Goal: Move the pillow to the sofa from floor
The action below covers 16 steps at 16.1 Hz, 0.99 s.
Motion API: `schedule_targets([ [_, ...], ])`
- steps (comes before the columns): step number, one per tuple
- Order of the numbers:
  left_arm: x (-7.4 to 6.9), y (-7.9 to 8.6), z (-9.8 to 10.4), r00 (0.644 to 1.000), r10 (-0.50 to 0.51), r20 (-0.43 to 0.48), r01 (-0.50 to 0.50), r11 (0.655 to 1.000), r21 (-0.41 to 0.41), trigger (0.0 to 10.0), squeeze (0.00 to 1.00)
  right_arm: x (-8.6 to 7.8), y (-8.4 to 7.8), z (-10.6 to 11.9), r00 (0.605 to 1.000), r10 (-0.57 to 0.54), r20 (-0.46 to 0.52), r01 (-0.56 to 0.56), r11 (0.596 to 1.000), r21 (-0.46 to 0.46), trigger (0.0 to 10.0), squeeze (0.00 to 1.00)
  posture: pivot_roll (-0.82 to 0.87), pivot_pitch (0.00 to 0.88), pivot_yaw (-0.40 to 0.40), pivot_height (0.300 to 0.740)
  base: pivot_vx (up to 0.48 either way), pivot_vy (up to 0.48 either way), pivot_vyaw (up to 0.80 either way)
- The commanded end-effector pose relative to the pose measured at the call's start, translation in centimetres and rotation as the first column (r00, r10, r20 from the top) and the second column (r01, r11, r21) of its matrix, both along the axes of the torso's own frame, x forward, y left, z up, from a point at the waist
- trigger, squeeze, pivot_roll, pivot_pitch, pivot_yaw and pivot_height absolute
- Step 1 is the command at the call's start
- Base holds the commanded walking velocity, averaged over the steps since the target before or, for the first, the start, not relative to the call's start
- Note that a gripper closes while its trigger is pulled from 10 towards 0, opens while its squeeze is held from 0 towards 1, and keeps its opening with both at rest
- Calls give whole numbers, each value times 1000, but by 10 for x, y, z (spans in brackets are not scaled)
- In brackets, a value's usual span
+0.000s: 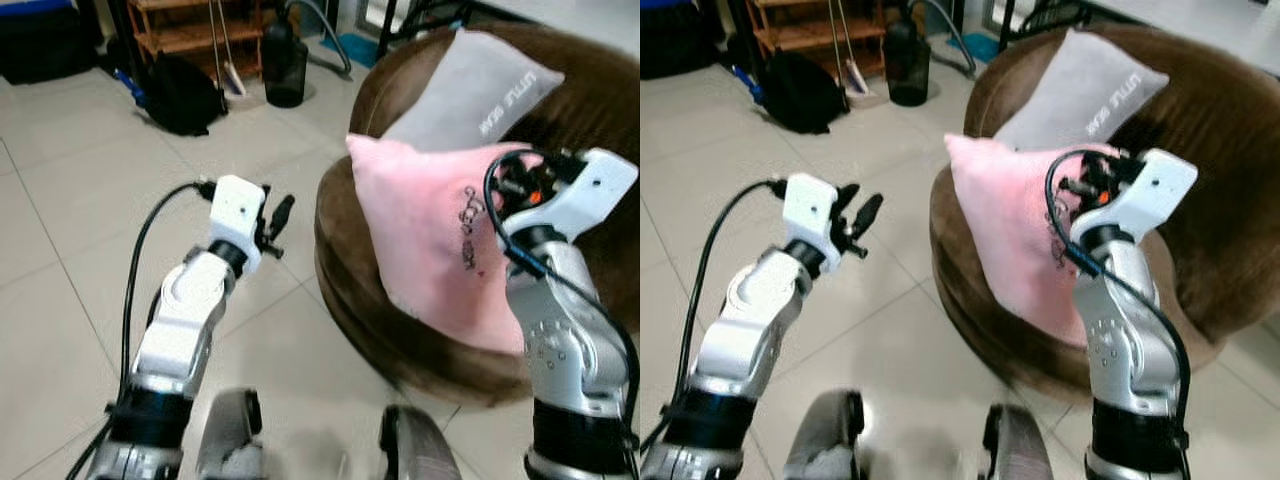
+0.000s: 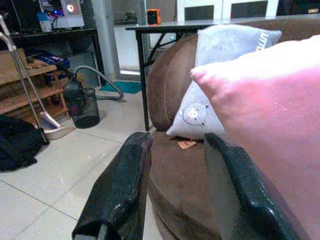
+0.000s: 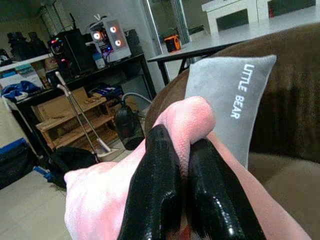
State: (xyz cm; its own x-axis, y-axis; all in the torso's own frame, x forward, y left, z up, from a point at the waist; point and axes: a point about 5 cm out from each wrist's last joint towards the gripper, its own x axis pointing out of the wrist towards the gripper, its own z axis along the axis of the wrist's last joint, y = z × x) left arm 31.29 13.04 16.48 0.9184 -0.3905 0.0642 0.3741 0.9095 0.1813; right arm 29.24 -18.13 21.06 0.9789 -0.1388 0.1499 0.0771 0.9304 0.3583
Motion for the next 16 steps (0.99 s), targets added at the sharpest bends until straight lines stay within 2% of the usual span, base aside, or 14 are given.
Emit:
schedule_targets([
  [1,1,-5,2,1000,0,16,0,1000,11,10000,0,-5,-5,5,999,-29,20,29,1000,-5,10000,0,29,0,-65,675,0,0,0],
  [4,-4,-3,-2,1000,1,-2,-1,1000,0,10000,0,-10,-7,-3,999,-47,-4,47,999,-9,10000,0,19,10,-41,700,0,0,0],
  [6,-1,-4,-1,1000,-2,5,2,1000,11,10000,0,-14,-7,-5,998,-63,-12,63,998,-2,10000,0,17,18,-31,715,0,0,0],
  [7,0,-7,3,1000,-9,14,9,1000,-9,10000,0,-19,-9,-9,997,-78,-23,78,997,3,10000,0,15,19,-26,730,0,0,0],
  [10,0,-9,4,999,-42,19,42,999,-18,10000,0,-21,-10,-15,994,-96,-49,96,995,7,10000,0,14,16,-16,740,0,0,0],
  [12,1,-10,6,998,-61,21,62,998,-24,10000,0,-21,-8,-20,992,-97,-84,94,995,-39,10000,0,14,15,-10,740,315,0,0],
  [16,1,-9,8,997,-68,25,69,997,-30,10000,0,-20,-1,-24,994,-68,-81,66,997,-33,10000,0,22,15,-15,740,400,0,0],
])
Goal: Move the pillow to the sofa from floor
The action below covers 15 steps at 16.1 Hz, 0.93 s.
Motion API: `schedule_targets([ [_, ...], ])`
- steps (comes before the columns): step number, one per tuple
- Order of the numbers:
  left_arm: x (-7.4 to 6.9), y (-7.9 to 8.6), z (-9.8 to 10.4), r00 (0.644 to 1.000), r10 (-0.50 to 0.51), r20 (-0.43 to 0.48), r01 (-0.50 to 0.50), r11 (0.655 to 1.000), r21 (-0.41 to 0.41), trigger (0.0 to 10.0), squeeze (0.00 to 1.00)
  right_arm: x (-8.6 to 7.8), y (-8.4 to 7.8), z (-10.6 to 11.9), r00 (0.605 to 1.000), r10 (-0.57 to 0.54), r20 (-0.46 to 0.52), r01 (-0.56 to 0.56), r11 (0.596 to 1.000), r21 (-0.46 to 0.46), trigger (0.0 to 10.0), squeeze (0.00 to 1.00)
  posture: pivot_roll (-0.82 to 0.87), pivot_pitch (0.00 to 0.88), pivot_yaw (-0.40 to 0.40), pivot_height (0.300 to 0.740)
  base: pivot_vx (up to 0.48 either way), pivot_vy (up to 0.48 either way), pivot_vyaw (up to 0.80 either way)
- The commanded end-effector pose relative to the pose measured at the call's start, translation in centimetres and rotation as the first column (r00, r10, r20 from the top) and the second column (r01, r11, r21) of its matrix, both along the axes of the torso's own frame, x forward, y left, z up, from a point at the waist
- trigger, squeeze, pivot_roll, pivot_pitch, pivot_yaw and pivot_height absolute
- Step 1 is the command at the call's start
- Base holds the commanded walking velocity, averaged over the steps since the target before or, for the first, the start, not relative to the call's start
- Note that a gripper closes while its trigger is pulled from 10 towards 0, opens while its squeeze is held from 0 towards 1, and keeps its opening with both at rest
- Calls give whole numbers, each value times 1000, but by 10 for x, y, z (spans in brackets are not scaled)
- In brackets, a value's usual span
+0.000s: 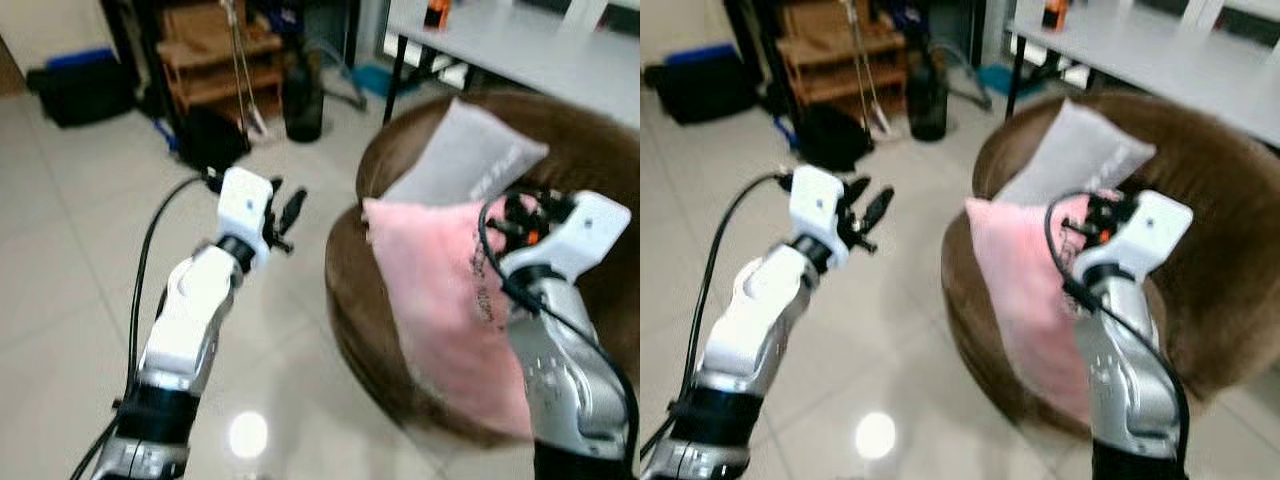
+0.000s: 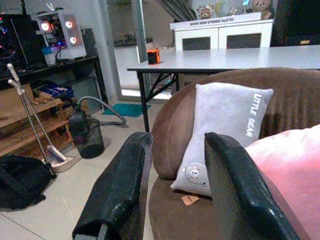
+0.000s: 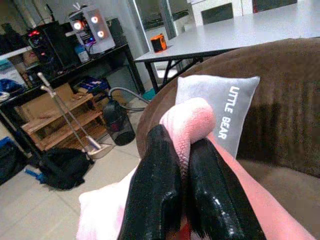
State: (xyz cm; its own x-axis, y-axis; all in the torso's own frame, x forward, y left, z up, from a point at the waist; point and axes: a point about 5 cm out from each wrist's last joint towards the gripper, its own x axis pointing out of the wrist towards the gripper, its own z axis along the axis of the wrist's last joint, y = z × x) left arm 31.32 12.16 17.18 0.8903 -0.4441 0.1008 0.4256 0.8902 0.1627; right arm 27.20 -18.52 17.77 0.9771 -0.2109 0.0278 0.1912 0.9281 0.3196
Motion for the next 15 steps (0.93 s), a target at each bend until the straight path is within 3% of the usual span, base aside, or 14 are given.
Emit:
schedule_targets([
  [1,0,1,1,1000,-7,-2,7,1000,4,10000,0,0,4,9,999,14,47,-14,1000,-7,10000,0,26,14,-17,740,412,0,0],
  [4,0,2,1,1000,-8,0,8,1000,10,10000,0,1,4,8,999,16,47,-16,1000,4,10000,0,29,13,-19,740,412,0,0],
  [15,-5,-5,-7,996,-88,-32,89,994,62,10000,0,-1,3,-2,1000,9,21,-9,1000,22,10000,0,37,16,-12,740,387,0,-772],
])
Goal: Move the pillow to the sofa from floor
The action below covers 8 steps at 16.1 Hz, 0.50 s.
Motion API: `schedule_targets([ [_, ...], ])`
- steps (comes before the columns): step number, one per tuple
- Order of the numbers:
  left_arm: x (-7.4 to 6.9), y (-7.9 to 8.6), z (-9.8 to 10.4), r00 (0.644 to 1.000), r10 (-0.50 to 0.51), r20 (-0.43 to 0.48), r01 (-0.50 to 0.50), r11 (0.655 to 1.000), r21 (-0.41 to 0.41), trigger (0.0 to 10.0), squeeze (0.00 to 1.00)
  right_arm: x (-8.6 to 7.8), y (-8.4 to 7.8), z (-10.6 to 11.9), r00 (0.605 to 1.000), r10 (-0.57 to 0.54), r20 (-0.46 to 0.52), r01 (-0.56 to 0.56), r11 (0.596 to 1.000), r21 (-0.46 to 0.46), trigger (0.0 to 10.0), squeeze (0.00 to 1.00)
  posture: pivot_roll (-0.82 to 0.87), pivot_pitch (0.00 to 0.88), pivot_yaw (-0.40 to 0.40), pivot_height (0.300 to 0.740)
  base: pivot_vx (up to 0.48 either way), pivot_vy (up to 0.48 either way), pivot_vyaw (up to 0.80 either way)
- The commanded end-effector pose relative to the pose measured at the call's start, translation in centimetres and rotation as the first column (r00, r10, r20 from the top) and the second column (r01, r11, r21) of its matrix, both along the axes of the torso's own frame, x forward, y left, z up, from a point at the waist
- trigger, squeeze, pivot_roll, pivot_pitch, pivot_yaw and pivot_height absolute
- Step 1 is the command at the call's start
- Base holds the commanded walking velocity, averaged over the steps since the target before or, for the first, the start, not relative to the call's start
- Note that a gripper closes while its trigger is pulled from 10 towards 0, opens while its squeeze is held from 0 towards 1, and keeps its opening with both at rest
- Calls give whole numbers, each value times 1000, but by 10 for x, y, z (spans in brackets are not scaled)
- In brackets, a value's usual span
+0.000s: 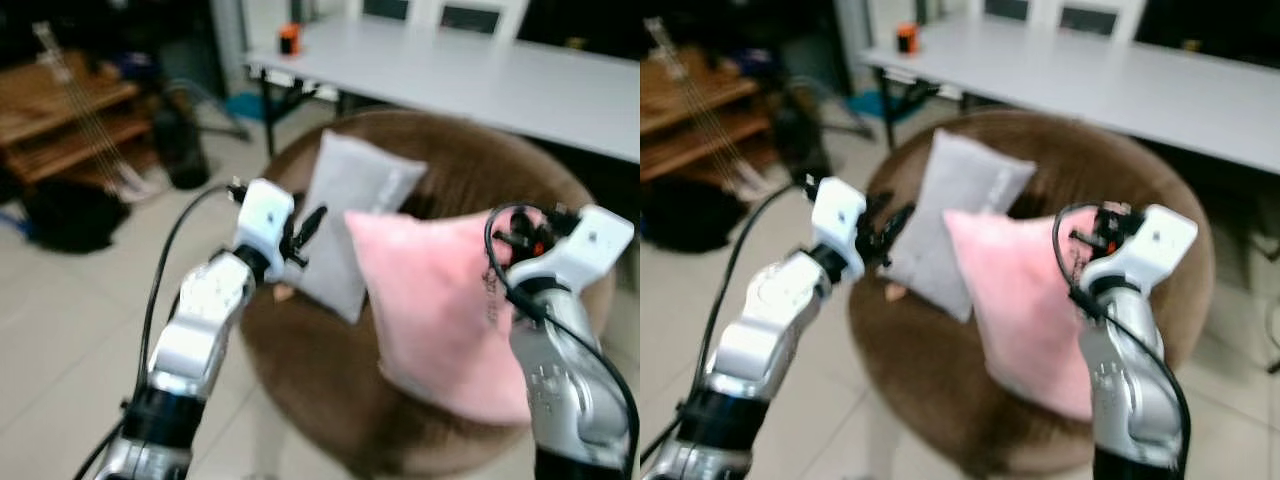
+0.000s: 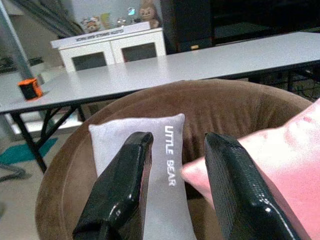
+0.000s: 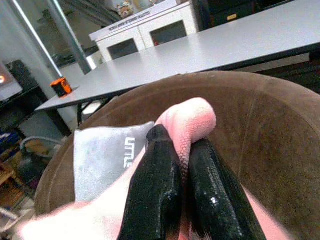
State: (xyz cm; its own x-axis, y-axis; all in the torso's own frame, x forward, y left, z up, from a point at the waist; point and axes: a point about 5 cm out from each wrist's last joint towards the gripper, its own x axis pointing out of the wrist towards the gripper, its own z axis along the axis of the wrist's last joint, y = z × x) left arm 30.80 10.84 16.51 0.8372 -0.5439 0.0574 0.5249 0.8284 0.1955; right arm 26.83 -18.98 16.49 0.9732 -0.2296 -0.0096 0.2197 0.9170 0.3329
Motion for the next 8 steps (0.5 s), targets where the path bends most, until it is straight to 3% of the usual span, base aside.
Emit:
schedule_targets([
  [1,-1,8,-2,1000,22,-11,-21,1000,23,10000,0,3,9,11,998,34,54,-34,999,-2,10000,0,37,20,-14,740,274,0,0],
  [4,-6,9,-6,999,-26,-18,28,998,64,10000,0,8,17,13,996,80,38,-81,997,18,10000,0,29,39,-5,740,0,0,0],
  [8,-13,12,-5,991,-128,-44,132,988,86,10000,0,18,22,42,989,104,103,-109,993,39,10000,0,22,68,-4,740,0,0,0],
])
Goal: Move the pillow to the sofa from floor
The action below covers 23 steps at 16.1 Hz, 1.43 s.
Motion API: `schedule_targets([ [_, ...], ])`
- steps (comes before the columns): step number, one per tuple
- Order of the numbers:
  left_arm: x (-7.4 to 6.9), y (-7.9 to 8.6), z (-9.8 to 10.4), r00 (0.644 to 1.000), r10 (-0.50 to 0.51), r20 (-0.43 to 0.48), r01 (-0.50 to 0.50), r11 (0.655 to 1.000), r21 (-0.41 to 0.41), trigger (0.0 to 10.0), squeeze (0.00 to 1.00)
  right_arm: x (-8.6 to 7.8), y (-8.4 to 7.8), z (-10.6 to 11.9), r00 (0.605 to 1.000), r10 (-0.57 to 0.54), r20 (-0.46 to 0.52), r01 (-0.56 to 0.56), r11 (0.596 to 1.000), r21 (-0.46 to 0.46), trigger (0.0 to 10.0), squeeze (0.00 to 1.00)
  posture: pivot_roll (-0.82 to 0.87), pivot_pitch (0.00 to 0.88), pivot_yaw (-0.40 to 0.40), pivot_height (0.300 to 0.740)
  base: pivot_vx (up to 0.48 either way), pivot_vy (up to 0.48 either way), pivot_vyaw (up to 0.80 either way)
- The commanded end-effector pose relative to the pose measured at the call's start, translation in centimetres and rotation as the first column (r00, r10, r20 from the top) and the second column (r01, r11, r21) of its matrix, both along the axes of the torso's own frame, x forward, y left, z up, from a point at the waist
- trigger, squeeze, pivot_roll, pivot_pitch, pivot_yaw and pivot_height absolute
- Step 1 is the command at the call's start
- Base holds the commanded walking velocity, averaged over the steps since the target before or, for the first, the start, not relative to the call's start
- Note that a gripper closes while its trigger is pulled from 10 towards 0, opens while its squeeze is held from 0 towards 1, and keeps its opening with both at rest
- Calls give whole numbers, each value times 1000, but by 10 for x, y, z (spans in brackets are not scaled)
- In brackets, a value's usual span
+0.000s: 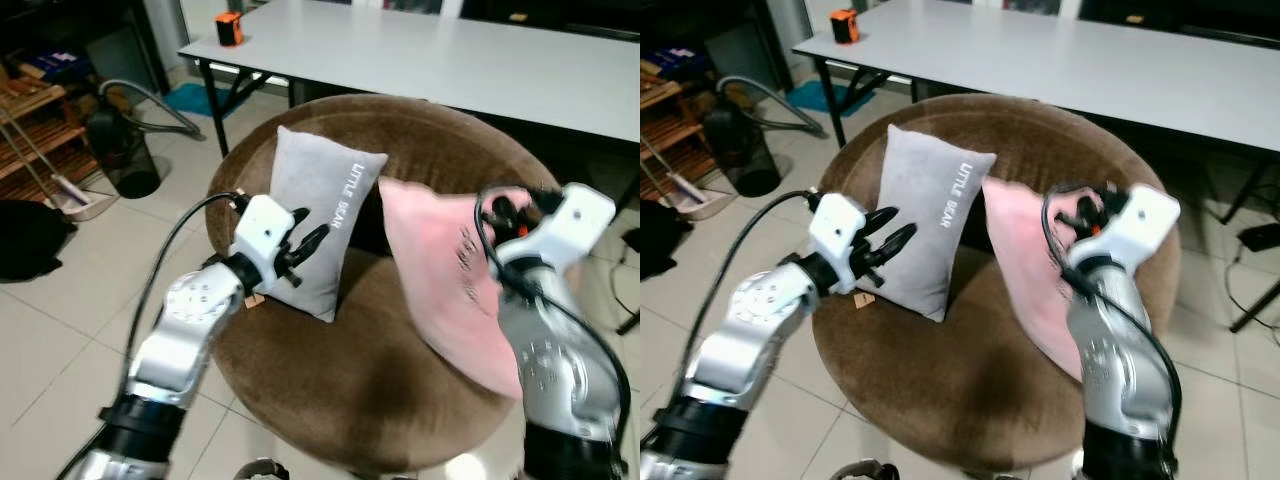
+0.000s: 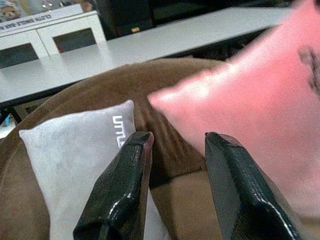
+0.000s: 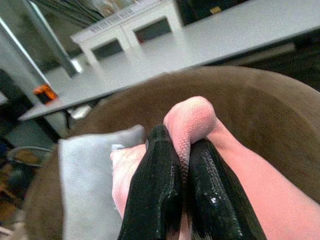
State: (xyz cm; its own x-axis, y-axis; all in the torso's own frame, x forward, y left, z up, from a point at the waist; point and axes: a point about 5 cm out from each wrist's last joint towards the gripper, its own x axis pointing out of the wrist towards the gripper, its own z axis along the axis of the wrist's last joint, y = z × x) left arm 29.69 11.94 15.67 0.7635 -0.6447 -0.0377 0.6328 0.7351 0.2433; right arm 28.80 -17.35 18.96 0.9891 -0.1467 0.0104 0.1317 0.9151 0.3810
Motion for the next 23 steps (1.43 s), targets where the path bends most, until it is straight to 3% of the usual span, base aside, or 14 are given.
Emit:
schedule_targets([
  [1,-2,2,3,1000,-9,5,9,1000,-6,10000,0,1,6,20,997,23,74,-23,1000,0,10000,0,22,68,-4,740,0,0,0],
  [2,-5,4,2,1000,-24,-7,24,1000,1,10000,0,11,7,20,998,35,49,-36,999,4,10000,0,35,88,-9,740,0,0,0],
  [6,-18,12,-1,997,-57,-49,59,998,26,10000,0,29,22,14,995,98,-11,-97,992,80,10000,0,60,121,-26,740,0,0,0],
  [9,-27,22,-2,997,-38,-64,41,998,50,10000,0,45,33,-2,990,118,-84,-110,989,95,10000,0,96,158,-30,740,0,0,0],
  [10,-29,29,-1,997,-17,-72,22,997,69,10000,0,58,26,-13,990,35,-138,-24,996,85,10000,0,115,176,-19,740,0,0,0],
  [12,-32,37,1,996,-21,-88,30,994,102,10000,0,80,7,-17,983,-101,-155,112,991,67,10000,0,133,196,-7,740,0,0,0],
  [13,-32,37,1,996,-22,-89,31,994,103,10000,0,84,3,-16,984,-113,-137,124,989,82,10000,969,140,197,-1,740,0,0,0],
  [14,-32,38,2,996,-22,-89,31,994,105,10000,0,90,-4,-14,986,-129,-107,141,984,111,10000,1000,146,200,1,740,0,0,0],
  [17,-26,41,8,998,48,-45,-44,995,89,10000,0,104,-22,-1,981,-185,-50,187,982,31,10000,1000,153,187,10,740,0,0,0],
  [18,-20,44,9,994,106,-17,-104,991,80,10000,0,107,-27,6,977,-209,-36,208,977,-38,10000,729,148,183,11,740,0,0,0],
  [19,-14,45,10,990,142,1,-142,987,72,10000,0,109,-31,11,977,-211,-21,210,976,-62,10000,0,140,174,13,740,0,0,0],
  [21,-8,43,6,981,194,-10,-193,979,64,10000,0,109,-35,19,982,-183,43,186,978,-95,10000,0,121,148,11,740,0,0,0],
  [23,-5,35,0,979,201,-19,-199,978,54,10000,0,101,-32,12,990,-123,66,132,979,-156,10000,0,94,117,8,740,0,0,0],
])
